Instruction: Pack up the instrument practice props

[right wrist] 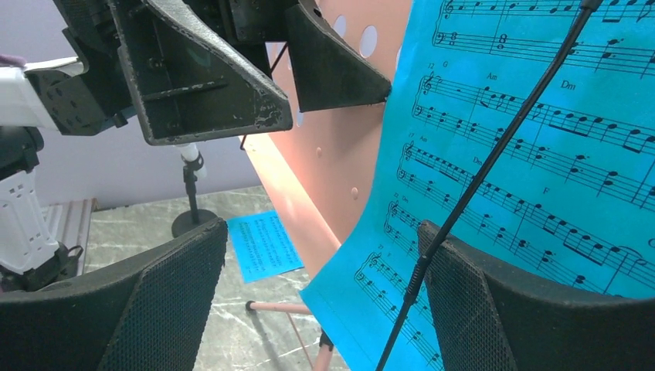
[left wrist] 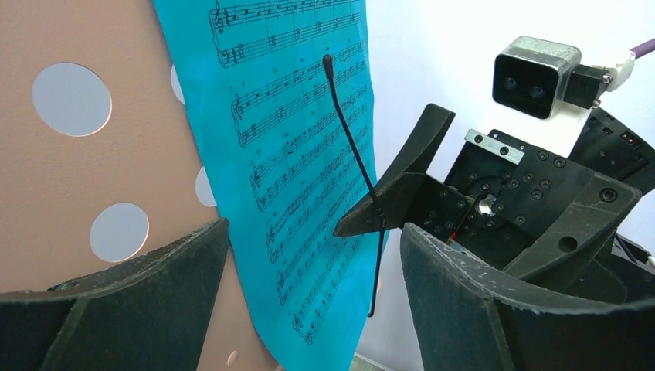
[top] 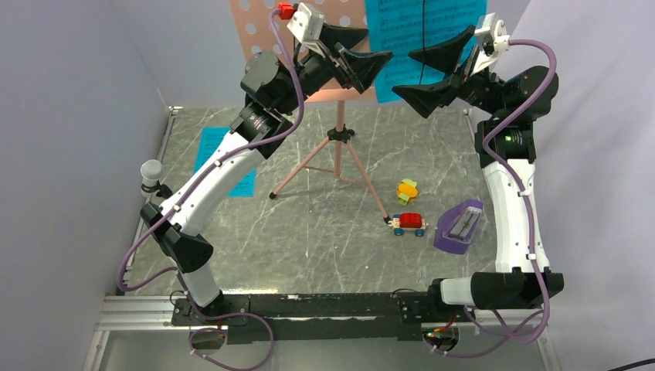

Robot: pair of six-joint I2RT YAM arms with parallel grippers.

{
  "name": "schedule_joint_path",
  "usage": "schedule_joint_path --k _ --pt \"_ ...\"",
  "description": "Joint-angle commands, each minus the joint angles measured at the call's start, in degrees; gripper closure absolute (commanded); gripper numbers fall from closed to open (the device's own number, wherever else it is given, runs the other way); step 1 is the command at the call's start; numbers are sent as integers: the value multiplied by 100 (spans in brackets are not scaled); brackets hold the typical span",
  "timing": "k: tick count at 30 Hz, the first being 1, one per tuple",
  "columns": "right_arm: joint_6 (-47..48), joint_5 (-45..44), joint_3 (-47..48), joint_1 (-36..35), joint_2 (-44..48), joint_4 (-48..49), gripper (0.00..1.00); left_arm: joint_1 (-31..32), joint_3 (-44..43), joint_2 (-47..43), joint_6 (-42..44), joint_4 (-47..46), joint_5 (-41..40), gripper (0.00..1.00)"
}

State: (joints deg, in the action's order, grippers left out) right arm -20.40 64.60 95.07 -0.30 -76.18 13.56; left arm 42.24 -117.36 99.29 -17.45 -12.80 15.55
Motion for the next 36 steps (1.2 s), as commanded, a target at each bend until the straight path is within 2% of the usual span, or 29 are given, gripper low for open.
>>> schedule_joint_path --k 1,9,14,16,19,23,29,33,36 --pt "-145 406 98 -19 179 505 8 -37 74 -91 -70 -429 281 16" --pt "-17 379 48 -15 182 378 8 -54 175 -67 -160 -1025 1586 37" --pt "9 364 29 -21 167 341 8 -59 405 -215 2 -893 1246 50" --pt "14 361 22 -15 152 336 8 -83 516 -291 58 -878 977 53" --pt "19 356 48 -18 124 339 8 -103 472 -243 35 -851 547 48" --pt "18 368 89 -14 71 362 8 -144 130 75 -94 -916 189 36" --pt "66 363 70 -15 83 328 8 -137 -140 224 -174 -881 -467 31" --pt "74 346 -9 -18 104 350 8 -139 -151 253 -267 -1029 -146 30" --pt "63 336 9 -22 79 363 8 -138 -215 337 -417 -1213 547 32"
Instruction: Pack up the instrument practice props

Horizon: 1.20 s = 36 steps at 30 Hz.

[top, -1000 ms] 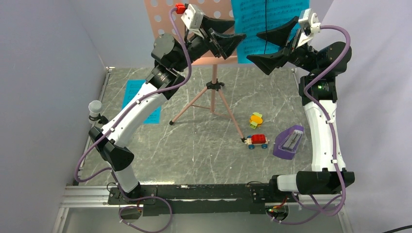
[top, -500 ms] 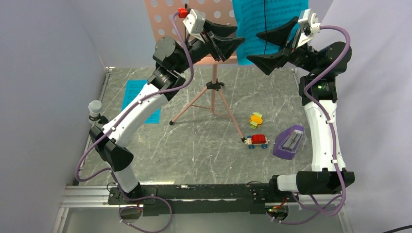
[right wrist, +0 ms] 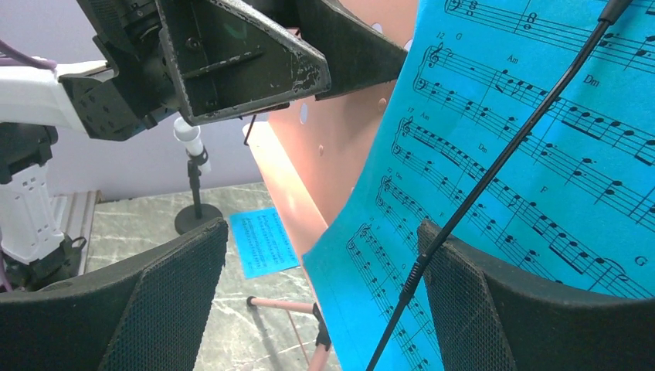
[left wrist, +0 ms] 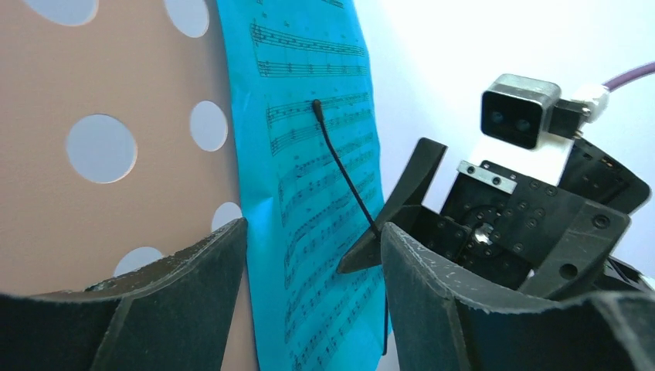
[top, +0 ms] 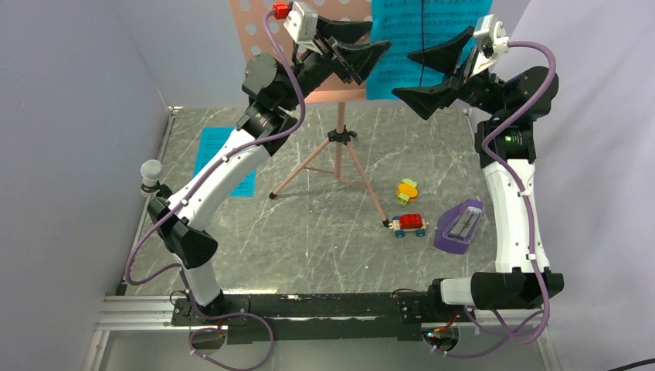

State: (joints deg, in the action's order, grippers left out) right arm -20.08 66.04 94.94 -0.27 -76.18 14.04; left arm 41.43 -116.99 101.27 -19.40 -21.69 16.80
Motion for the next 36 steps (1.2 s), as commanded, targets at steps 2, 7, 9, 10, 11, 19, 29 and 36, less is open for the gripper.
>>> schedule_joint_path --k 2,7,9,10,11,19,29,36 --pt "30 188 47 -20 54 306 8 -57 -323 187 -370 -442 859 32" --pt "63 165 67 -23 50 250 8 -26 -535 324 -437 -614 1577 34" --pt "78 156 45 -17 57 220 8 -11 -560 347 -409 -652 1693 35" --pt "82 150 38 -18 65 209 8 -7 -559 353 -407 -674 1692 34" --pt "90 143 28 -24 72 200 8 -8 -554 357 -384 -667 1600 34" --pt "230 102 12 -26 149 -46 8 -26 -884 655 -78 -837 -104 28" --pt "185 69 -62 -28 153 3 8 24 -1009 759 -278 -977 1212 34" --pt "230 58 60 -96 20 -48 8 67 -843 723 -667 -948 1826 38"
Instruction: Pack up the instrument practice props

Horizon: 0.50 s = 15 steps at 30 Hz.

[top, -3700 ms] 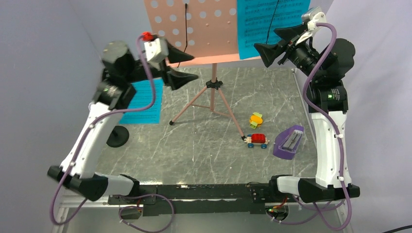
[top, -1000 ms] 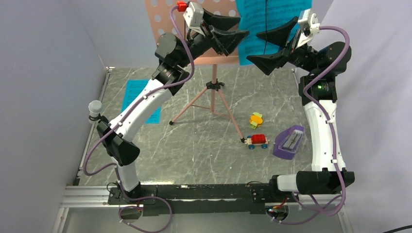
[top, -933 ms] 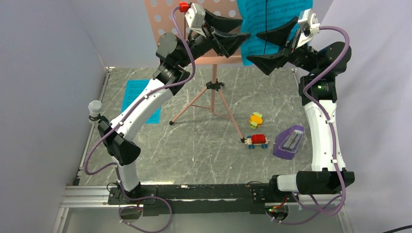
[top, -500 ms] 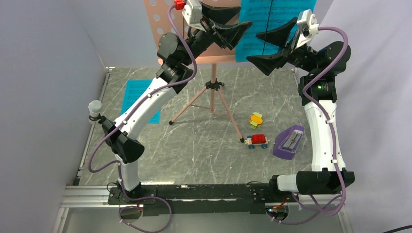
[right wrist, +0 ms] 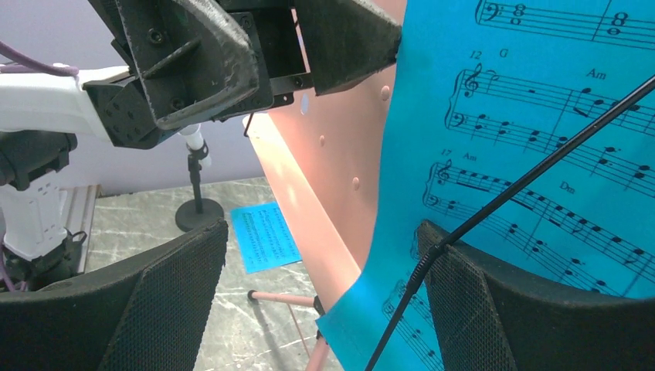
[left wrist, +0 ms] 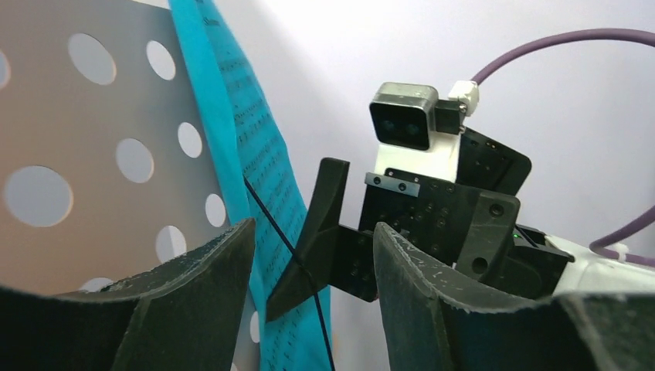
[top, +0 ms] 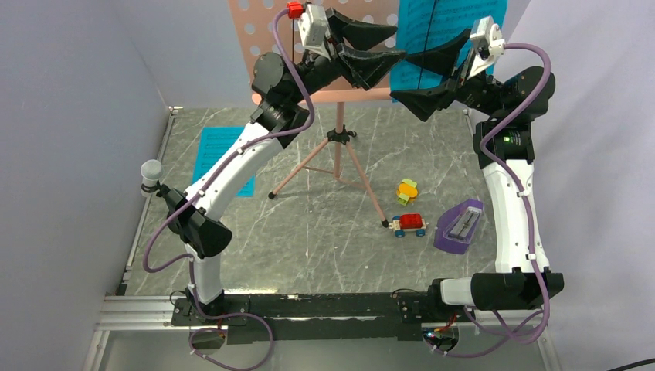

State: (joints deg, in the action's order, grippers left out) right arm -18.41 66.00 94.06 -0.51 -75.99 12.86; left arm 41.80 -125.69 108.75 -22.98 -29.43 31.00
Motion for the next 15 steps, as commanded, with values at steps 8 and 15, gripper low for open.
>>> schedule_joint_path --k 8,15 --pt "149 23 183 -138 -22 2 8 13 46 10 -369 131 -1885 29" --pt "58 74 131 -146 -18 123 9 42 104 76 -435 139 -2021 26"
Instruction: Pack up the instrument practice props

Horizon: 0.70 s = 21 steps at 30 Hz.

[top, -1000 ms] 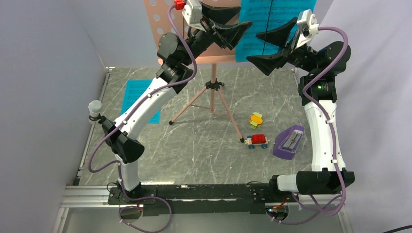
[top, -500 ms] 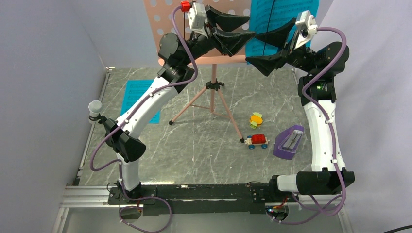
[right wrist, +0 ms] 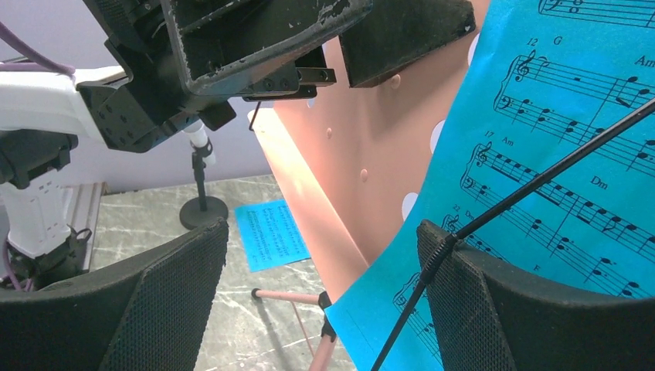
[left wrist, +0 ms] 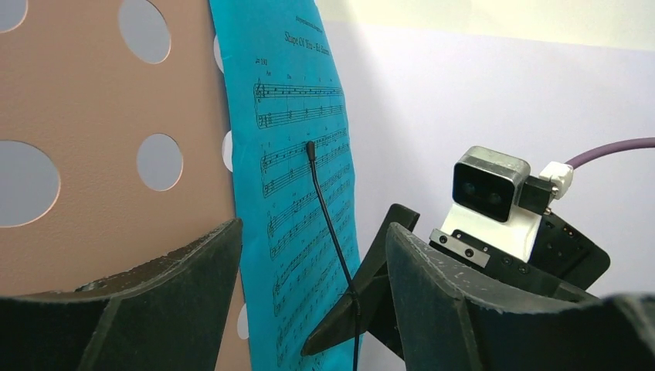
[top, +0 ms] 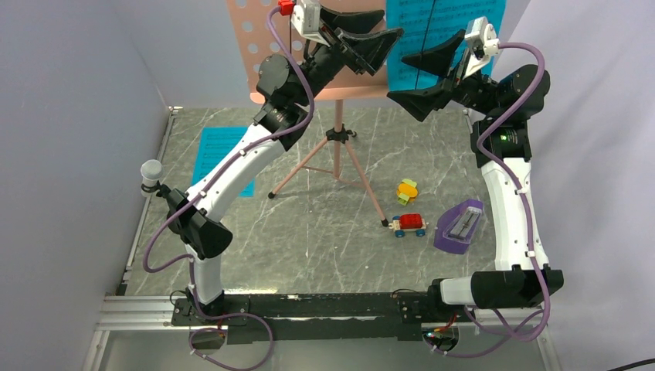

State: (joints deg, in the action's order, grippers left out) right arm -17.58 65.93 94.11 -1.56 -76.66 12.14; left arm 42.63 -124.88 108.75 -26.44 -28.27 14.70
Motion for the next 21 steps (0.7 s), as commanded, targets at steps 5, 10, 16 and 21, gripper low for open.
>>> schedule_joint_path --k 5,10,16,21 --pt "-87 284 265 -125 34 417 11 -3 112 70 -52 -26 120 25" --pt "-145 298 472 -150 18 620 11 53 27 102 87 -70 567 24" --pt "-335 342 826 -158 -15 948 9 64 16 61 178 -20 513 25" --pt "-144 339 798 -177 -24 777 9 61 167 -150 589 -64 881 25"
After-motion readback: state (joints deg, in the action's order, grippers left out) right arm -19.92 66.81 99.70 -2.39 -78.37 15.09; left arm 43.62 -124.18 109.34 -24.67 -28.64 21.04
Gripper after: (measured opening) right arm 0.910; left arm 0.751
